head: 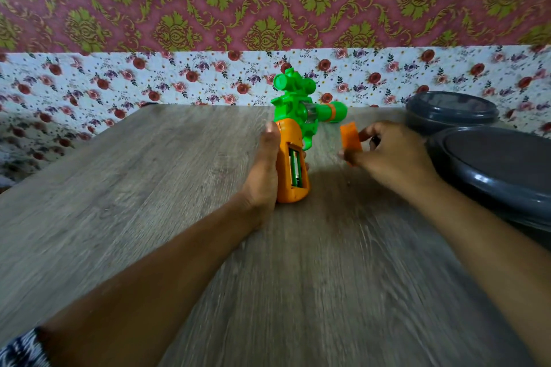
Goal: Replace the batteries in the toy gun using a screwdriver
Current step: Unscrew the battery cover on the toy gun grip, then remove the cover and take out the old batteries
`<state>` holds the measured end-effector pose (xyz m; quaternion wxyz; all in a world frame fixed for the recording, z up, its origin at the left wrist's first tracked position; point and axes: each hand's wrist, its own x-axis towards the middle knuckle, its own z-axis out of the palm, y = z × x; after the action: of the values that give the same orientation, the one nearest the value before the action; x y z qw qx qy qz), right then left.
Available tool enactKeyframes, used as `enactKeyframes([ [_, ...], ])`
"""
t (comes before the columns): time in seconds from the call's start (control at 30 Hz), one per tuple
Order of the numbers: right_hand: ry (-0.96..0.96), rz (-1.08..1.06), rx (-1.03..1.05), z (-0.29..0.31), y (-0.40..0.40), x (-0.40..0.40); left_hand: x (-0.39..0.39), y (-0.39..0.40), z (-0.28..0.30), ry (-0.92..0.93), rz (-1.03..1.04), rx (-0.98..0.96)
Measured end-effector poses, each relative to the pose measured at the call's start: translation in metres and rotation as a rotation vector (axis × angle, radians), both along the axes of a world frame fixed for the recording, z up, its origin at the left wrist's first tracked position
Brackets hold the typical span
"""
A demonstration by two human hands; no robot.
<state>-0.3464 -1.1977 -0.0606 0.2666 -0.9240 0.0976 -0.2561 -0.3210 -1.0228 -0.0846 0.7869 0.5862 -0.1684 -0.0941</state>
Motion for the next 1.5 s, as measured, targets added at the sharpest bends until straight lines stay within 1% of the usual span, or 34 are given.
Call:
enactKeyframes([
  [0.07,0.067,-0.046,-0.158,-0.008,-0.003,0.004,0.002,-0.001,-0.001,-0.014,0.019,-0.016],
  [0.17,0.143,-0.046,-0.260,-0.013,-0.005,0.007,0.003,-0.001,-0.001,-0.031,0.062,-0.003],
  [0.37,0.175,-0.005,-0.215,-0.018,-0.007,0.009,0.005,0.000,-0.001,0.016,0.089,0.032],
  [0.5,0.235,-0.022,-0.173,-0.019,-0.010,0.009,0.007,-0.001,0.000,0.050,0.091,0.014],
  [0.6,0.243,-0.010,-0.197,-0.017,-0.012,0.011,0.007,0.000,0.001,0.093,0.075,-0.042],
  [0.67,0.176,0.002,-0.188,-0.016,-0.009,0.013,0.007,0.001,0.001,0.109,0.069,-0.078],
  [0.7,0.126,0.020,-0.152,-0.015,-0.007,0.013,0.008,0.001,0.001,0.117,0.065,-0.092],
  [0.73,0.073,0.066,-0.090,-0.012,-0.004,0.013,0.008,0.001,0.001,0.123,0.064,-0.099],
  [0.8,-0.001,0.237,0.022,-0.007,0.005,0.009,0.010,0.001,-0.001,0.120,0.078,-0.081],
  [0.87,-0.066,0.369,-0.018,0.001,0.017,0.003,0.012,0.000,-0.002,0.101,0.092,-0.050],
  [0.93,-0.164,0.420,-0.104,0.011,0.027,-0.002,0.013,0.001,-0.003,0.078,0.087,-0.035],
  [0.97,-0.193,0.450,-0.084,0.018,0.032,-0.003,0.013,0.001,-0.002,0.079,0.080,-0.041],
  [1.0,-0.206,0.507,0.005,0.025,0.037,-0.005,0.013,0.002,-0.001,0.090,0.073,-0.052],
  [1.07,-0.217,0.631,0.274,0.038,0.048,-0.005,0.012,0.003,0.000,0.129,0.065,-0.090],
  [1.1,-0.229,0.648,0.391,0.044,0.053,-0.003,0.011,0.003,0.001,0.153,0.064,-0.104],
  [1.17,-0.228,0.642,0.550,0.050,0.061,0.005,0.012,0.003,0.001,0.187,0.064,-0.104],
  [1.27,-0.216,0.595,0.648,0.043,0.066,0.018,0.013,0.004,-0.001,0.184,0.079,-0.089],
  [1.37,-0.248,0.588,0.704,0.023,0.062,0.020,0.014,0.004,-0.001,0.175,0.084,-0.102],
  [1.5,-0.166,0.632,0.686,0.004,0.049,0.016,0.018,0.005,-0.002,0.292,0.089,-0.117],
])
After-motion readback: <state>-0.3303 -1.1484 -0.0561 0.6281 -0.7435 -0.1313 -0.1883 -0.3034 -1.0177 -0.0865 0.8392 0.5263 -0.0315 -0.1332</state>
